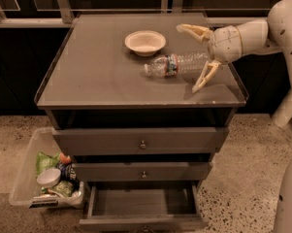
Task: Pick water bottle from bottom drawer and place on counter
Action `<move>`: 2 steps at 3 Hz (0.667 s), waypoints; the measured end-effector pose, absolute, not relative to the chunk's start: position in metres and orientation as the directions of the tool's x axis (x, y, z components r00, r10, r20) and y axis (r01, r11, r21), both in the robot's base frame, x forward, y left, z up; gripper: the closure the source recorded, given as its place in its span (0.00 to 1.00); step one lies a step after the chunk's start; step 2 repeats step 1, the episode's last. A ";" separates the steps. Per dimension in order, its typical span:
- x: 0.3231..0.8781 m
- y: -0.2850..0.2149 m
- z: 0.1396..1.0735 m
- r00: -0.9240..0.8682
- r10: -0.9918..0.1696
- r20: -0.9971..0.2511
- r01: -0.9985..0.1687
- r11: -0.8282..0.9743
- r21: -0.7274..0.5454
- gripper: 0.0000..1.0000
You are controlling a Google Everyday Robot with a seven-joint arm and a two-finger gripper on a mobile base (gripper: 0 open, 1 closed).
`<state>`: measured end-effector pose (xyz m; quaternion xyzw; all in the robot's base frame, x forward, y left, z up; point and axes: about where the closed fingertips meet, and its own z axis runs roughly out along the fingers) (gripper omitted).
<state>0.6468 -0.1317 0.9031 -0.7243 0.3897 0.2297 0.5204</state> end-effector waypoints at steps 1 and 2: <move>0.647 -0.132 0.903 0.591 -0.325 -0.738 -0.804 -0.155 -0.575 0.00; 0.647 -0.132 0.903 0.591 -0.325 -0.738 -0.804 -0.155 -0.575 0.00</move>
Offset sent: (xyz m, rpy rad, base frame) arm 0.0000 0.0000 0.0000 0.0000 0.0000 0.0000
